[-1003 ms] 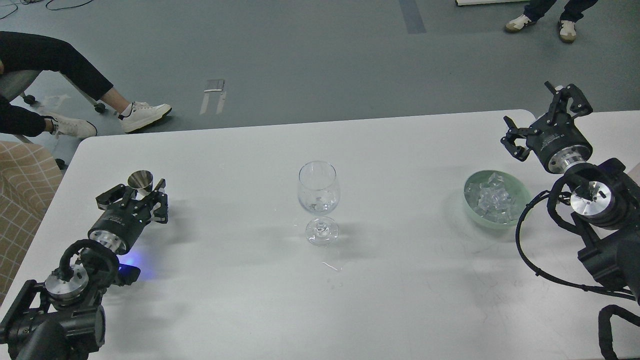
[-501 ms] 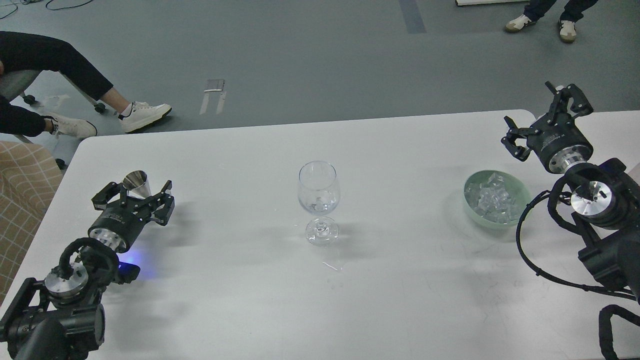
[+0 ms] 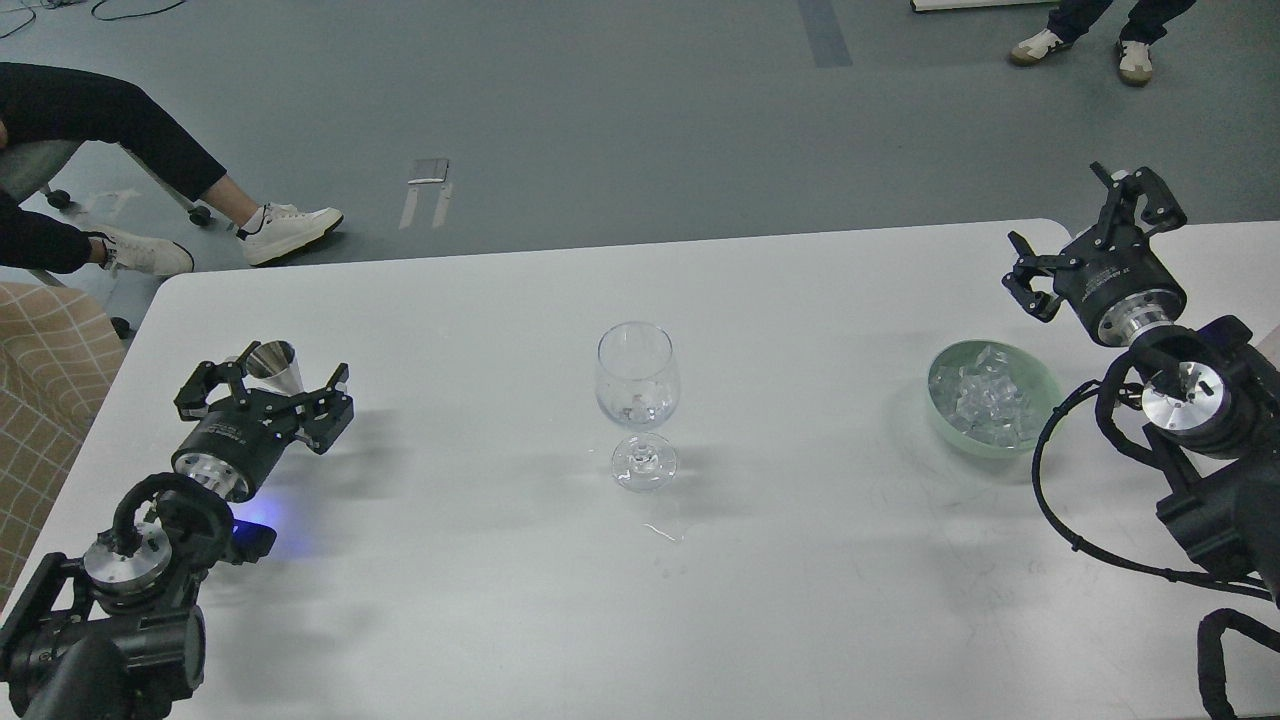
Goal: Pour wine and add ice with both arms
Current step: 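Open the left gripper to release the metal cup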
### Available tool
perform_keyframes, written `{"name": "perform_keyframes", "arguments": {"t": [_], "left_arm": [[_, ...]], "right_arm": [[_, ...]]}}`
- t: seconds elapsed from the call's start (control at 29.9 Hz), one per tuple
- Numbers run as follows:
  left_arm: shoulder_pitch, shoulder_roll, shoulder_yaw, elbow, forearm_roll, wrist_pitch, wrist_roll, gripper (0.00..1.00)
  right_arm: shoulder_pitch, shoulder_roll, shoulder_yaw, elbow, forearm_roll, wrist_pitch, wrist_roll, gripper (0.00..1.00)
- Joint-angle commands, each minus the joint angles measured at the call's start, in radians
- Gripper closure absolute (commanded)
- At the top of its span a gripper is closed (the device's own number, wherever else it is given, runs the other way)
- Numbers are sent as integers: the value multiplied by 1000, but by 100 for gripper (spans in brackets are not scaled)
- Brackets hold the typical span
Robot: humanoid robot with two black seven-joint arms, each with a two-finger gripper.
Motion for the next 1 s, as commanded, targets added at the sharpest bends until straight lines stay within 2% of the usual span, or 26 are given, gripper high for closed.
{"name": "perform_keyframes", "arguments": {"t": [0.0, 0.33, 0.67, 0.97], "left_arm": [[1, 14, -1, 0, -3, 1, 0, 1], [11, 28, -4, -74, -6, -10, 3, 1], [14, 40, -4, -92, -6, -10, 6, 1], [40, 45, -11, -218, -6, 9, 11, 2]], "right_arm": [[-1, 0, 0, 0, 0, 0, 0, 0], [-1, 0, 0, 0, 0, 0, 2, 0], [-1, 0, 0, 1, 0, 0, 2, 0], [-2, 0, 2, 6, 2, 2, 0, 0]]}}
